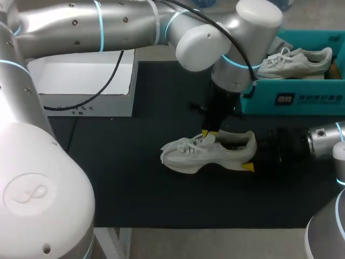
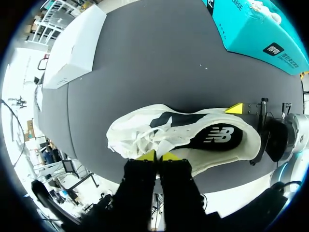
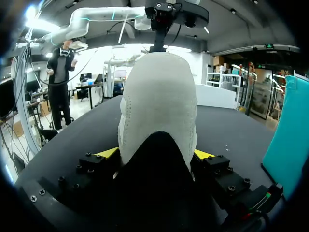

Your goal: Take the shoe out of the shoebox, open the shoe tongue, remove and reinsert the insole, then place the shoe into the shoebox

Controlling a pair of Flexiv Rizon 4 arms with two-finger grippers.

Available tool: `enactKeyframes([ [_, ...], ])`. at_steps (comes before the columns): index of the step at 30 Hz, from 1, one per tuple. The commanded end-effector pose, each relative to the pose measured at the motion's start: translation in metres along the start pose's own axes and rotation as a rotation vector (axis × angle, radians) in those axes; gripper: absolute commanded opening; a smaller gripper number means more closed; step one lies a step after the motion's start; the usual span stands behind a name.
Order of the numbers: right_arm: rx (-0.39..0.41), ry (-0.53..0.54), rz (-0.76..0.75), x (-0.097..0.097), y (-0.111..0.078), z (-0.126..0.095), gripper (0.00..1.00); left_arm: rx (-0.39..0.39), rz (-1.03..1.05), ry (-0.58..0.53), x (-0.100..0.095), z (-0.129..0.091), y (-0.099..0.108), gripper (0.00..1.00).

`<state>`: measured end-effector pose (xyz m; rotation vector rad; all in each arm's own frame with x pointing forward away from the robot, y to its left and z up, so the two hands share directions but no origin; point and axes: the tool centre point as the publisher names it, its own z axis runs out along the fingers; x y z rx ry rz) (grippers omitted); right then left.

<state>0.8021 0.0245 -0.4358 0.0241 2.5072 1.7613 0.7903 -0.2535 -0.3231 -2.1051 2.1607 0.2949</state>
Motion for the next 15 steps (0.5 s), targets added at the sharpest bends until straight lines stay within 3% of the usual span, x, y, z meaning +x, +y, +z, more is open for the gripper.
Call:
enactKeyframes([
  [1,0.002,-0.003,-0.001,-0.001,-0.003,0.004,0.00,0.001,-0.013,0.039,-0.025,-0.003,-0.001,0.00],
  [8,0.002,-0.003,-0.001,-0.001,-0.003,0.004,0.00,-0.032,-0.012,0.053,-0.032,0.000,0.002,0.00],
  [9,0.002,-0.003,-0.001,-0.001,-0.003,0.004,0.00,-0.052,-0.002,0.062,-0.030,0.000,0.003,0.24],
  [10,0.002,-0.003,-0.001,-0.001,-0.003,0.004,0.00,-0.048,0.000,0.062,-0.028,0.000,0.004,0.42],
  [12,0.002,-0.003,-0.001,-0.001,-0.003,0.004,0.00,-0.049,0.005,0.063,-0.025,-0.001,0.007,0.54],
  [13,0.002,-0.003,-0.001,-0.001,-0.003,0.004,0.00,-0.052,0.008,0.062,-0.024,-0.002,0.008,0.74],
  [14,0.002,-0.003,-0.001,-0.001,-0.003,0.004,0.00,-0.053,0.009,0.064,-0.022,-0.002,0.010,1.00],
  [15,0.002,-0.003,-0.001,-0.001,-0.003,0.004,0.00,-0.061,0.011,0.068,-0.021,-0.001,0.011,1.00],
])
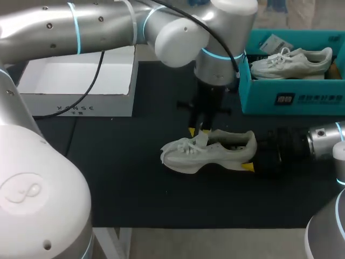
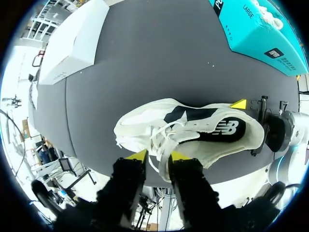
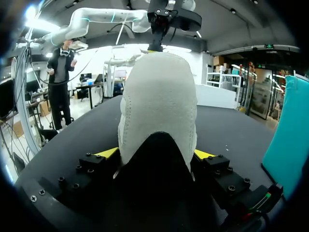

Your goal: Take the shoe out of the shoebox, open the shoe tongue, remove and reinsert the insole, then place the shoe into the shoebox

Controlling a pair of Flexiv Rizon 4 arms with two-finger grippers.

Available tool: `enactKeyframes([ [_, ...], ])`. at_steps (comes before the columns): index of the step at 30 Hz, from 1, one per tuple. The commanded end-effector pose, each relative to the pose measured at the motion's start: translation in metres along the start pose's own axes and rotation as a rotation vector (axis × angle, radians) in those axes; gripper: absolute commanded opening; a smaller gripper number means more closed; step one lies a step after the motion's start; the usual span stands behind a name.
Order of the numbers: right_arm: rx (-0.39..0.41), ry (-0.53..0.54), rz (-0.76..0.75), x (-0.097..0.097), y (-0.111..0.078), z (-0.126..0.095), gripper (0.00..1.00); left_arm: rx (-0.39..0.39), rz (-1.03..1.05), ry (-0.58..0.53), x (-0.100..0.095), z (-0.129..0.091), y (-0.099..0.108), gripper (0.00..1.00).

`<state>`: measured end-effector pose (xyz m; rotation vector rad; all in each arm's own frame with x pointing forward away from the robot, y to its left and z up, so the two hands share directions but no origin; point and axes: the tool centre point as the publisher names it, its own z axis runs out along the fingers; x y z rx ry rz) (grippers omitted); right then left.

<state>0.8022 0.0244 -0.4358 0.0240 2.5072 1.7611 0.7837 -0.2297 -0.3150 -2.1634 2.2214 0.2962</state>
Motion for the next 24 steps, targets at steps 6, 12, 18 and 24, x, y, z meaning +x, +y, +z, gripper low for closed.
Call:
enactKeyframes([
  [6,0.002,-0.003,-0.001,-0.001,-0.003,0.004,0.00,-0.021,0.023,0.019,0.010,0.006,0.009,0.00],
  [12,0.002,-0.003,-0.001,-0.001,-0.003,0.004,0.00,-0.017,0.028,0.022,-0.002,0.004,0.009,0.00],
  [18,0.002,-0.003,-0.001,-0.001,-0.003,0.004,0.00,-0.031,-0.009,0.027,-0.030,0.008,0.000,0.00],
  [24,0.002,-0.003,-0.001,-0.001,-0.003,0.004,0.00,-0.063,-0.037,0.027,-0.051,0.018,-0.003,0.00],
])
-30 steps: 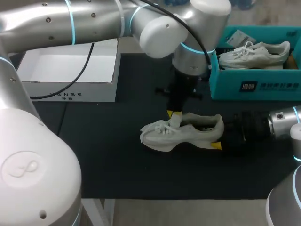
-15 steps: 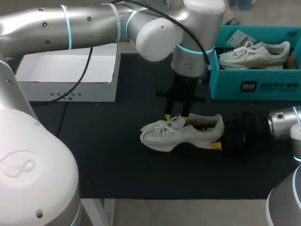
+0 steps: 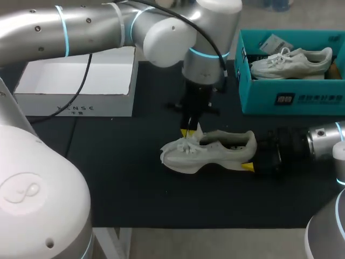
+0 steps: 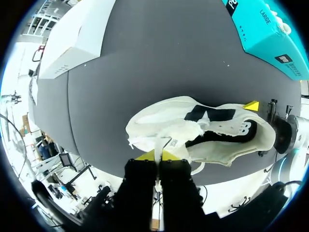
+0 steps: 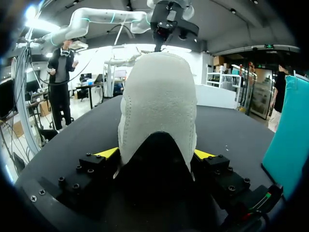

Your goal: Take the shoe out of the shoebox, open the shoe tongue, remove and reinsert the insole, then place the shoe into the shoebox

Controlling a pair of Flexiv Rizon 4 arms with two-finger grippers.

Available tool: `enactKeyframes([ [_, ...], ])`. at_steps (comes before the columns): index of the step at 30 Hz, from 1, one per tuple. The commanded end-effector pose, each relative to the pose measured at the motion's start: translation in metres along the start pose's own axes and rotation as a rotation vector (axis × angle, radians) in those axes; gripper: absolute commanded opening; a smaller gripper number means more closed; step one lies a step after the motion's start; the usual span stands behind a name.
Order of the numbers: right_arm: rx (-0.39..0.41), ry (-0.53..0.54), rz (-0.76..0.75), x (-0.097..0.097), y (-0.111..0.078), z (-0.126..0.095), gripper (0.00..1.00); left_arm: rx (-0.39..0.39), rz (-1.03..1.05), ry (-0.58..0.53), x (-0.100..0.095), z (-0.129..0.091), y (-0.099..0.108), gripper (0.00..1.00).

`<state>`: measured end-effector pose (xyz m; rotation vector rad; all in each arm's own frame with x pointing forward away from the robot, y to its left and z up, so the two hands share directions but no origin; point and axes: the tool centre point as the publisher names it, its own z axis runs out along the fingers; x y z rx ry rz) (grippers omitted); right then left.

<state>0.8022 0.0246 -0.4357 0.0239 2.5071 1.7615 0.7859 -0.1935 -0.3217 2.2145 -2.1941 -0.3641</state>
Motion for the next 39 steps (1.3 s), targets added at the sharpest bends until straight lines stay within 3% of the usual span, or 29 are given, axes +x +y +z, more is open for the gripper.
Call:
enactKeyframes([
  [1,0.002,-0.003,-0.001,0.000,-0.003,0.004,0.00,-0.026,-0.005,0.031,-0.018,0.009,-0.002,0.00],
  [6,0.002,-0.003,-0.001,0.000,-0.003,0.004,0.00,-0.068,0.006,0.027,-0.018,0.019,0.000,0.00],
  [8,0.002,-0.003,-0.001,0.000,-0.003,0.004,0.00,-0.073,0.019,0.031,-0.017,0.019,0.002,0.36],
  [9,0.002,-0.003,-0.001,0.000,-0.003,0.004,0.00,-0.070,0.027,0.040,-0.016,0.017,0.003,0.47],
  [10,0.002,-0.003,-0.001,0.000,-0.003,0.004,0.00,-0.069,0.030,0.040,-0.015,0.014,0.005,0.69],
  [11,0.002,-0.003,-0.001,0.000,-0.003,0.004,0.00,-0.062,0.043,0.050,-0.014,0.011,0.006,1.00],
  [19,0.002,-0.003,-0.001,0.000,-0.003,0.004,0.00,0.083,0.159,0.048,-0.009,-0.029,0.008,1.00],
  [24,0.002,-0.003,-0.001,0.000,-0.003,0.004,0.00,0.235,0.354,0.056,-0.008,-0.063,0.007,1.00],
  [28,0.002,-0.003,-0.001,0.000,-0.003,0.004,0.00,0.359,0.754,0.049,-0.013,-0.087,0.015,1.00],
  [30,0.002,-0.003,-0.001,0.000,-0.003,0.004,0.00,0.420,1.155,0.030,-0.025,-0.095,0.033,1.00],
  [39,0.002,-0.003,-0.001,0.000,-0.003,0.004,0.00,0.420,1.155,0.030,-0.025,-0.095,0.033,1.00],
])
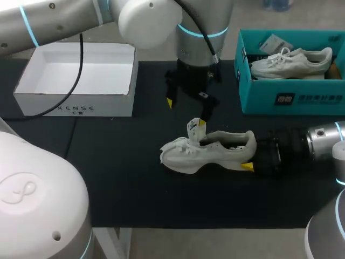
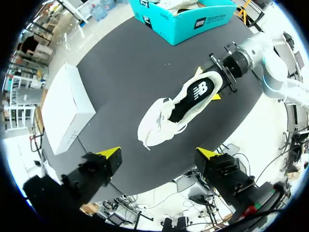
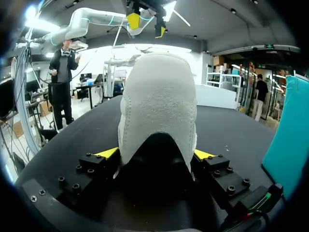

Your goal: Take the shoe out of the shoebox, open the shoe tongue, remove and reinsert the insole, then place the shoe into the shoebox

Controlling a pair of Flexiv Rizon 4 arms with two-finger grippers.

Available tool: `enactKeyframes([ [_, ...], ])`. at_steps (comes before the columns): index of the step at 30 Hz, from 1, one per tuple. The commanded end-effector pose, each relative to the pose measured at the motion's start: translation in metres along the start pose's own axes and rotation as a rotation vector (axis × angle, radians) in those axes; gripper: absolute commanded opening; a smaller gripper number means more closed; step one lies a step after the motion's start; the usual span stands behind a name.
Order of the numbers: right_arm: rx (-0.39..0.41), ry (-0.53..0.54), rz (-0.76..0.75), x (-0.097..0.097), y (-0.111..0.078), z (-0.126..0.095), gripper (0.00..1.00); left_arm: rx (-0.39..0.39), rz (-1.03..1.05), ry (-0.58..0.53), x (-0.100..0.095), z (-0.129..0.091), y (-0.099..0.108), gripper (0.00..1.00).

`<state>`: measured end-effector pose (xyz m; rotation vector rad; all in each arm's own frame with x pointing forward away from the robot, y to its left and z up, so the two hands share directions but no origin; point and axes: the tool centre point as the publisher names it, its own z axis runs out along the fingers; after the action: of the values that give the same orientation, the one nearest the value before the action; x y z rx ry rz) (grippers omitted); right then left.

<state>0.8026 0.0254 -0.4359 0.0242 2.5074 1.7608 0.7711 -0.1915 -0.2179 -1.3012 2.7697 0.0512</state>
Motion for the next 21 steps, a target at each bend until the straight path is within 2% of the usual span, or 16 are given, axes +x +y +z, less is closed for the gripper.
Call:
enactKeyframes([
  [1,0.002,-0.003,-0.001,0.000,-0.003,0.003,0.00,0.170,0.467,0.014,-0.004,0.002,0.006,1.00],
  [11,0.002,-0.003,-0.001,0.000,-0.003,0.003,0.00,0.170,0.467,0.014,-0.004,0.002,0.006,1.00],
  [12,0.002,-0.003,-0.001,0.000,-0.003,0.003,0.00,0.191,0.479,0.015,-0.002,0.000,0.005,1.00],
  [16,0.002,-0.003,-0.001,0.000,-0.003,0.003,0.00,0.235,0.565,-0.033,0.016,-0.011,-0.004,1.00],
  [20,0.002,-0.003,-0.001,0.000,-0.003,0.003,0.00,0.200,0.611,-0.007,0.041,-0.013,-0.014,1.00],
  [21,0.002,-0.003,-0.001,0.000,-0.003,0.003,0.00,0.187,0.621,-0.021,0.050,-0.010,-0.019,0.47],
])
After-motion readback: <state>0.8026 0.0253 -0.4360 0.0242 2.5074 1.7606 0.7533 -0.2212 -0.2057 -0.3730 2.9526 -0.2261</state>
